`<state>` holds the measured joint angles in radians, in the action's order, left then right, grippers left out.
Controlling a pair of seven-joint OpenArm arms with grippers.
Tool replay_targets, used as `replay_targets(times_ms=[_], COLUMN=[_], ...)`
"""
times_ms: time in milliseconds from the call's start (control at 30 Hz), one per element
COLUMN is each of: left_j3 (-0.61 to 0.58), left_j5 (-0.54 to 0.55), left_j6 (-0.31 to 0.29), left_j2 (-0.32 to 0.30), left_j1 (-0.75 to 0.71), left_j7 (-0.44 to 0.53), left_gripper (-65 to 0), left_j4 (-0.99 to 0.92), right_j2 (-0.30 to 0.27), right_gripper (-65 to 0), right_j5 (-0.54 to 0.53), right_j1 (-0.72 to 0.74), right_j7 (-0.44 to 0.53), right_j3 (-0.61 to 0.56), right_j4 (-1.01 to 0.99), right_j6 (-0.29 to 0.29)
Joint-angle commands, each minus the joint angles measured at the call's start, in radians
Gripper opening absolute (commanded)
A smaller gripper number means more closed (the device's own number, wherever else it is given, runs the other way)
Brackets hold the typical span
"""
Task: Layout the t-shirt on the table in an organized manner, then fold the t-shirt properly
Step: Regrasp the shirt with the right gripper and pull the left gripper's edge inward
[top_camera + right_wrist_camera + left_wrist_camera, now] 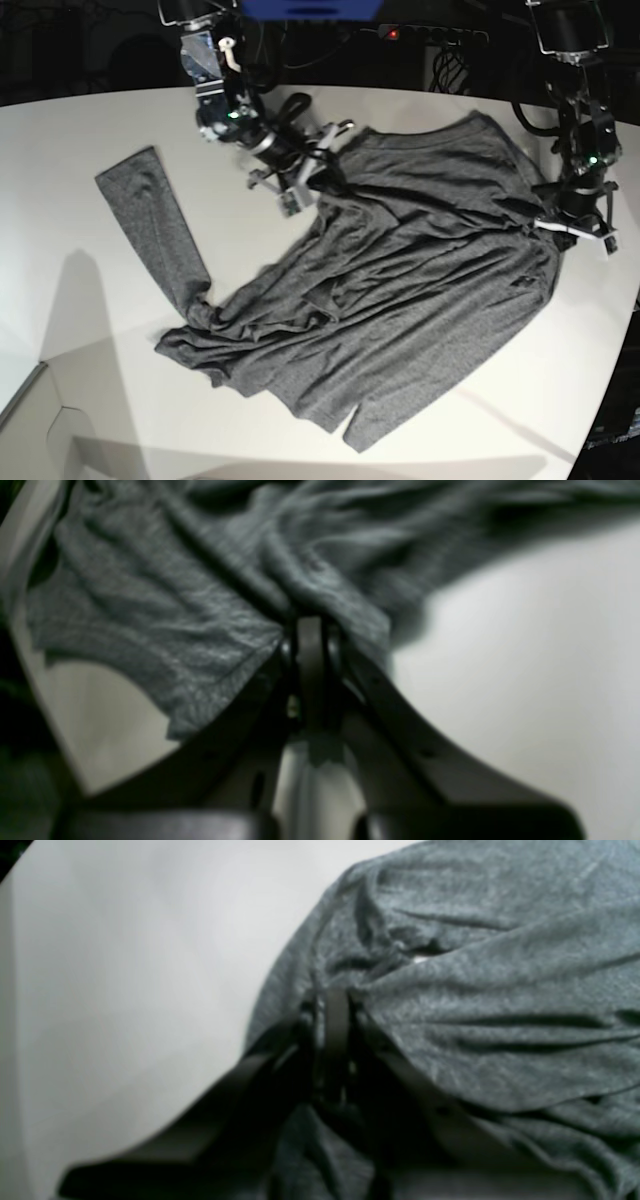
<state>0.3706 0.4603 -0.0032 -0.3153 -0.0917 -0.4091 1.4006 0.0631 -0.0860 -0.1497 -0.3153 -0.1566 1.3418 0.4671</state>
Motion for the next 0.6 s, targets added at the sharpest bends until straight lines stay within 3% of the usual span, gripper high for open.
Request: replay_targets(times_ms=[0, 300, 467, 567], left_j3=[0.003, 0.0, -0.094, -0.229], left_j5=[0.004, 0.004, 0.002, 0.002], left_j6=[-0.002, -0.002, -0.002, -0.002], left_j2=[-0.012, 0.023, 0.046, 0.046], left_j1=[0.011, 0.007, 0.093, 0.166], left_j7=[0.026, 0.026, 0.026, 0.026], left_gripper=[-62.4, -62.4, -62.4, -62.4], left_j4=[0.039, 0.173, 0.159, 0.125], right_j2=[-0.026, -0.022, -0.015, 0.025], right_gripper=[-65.0, -65.0, -65.0, -65.0], right_j5=[0.081, 0.081, 0.081, 0.081], right_j1=[-0.009, 0.005, -0.058, -0.104], right_j7=[-0.098, -0.1, -0.1, -0.097], right_j3=[0.045, 0.384, 0.398, 0.398], right_j4=[-0.009, 0.081, 0.21, 0.313], right_j6=[-0.063, -0.058, -0.058, -0.06])
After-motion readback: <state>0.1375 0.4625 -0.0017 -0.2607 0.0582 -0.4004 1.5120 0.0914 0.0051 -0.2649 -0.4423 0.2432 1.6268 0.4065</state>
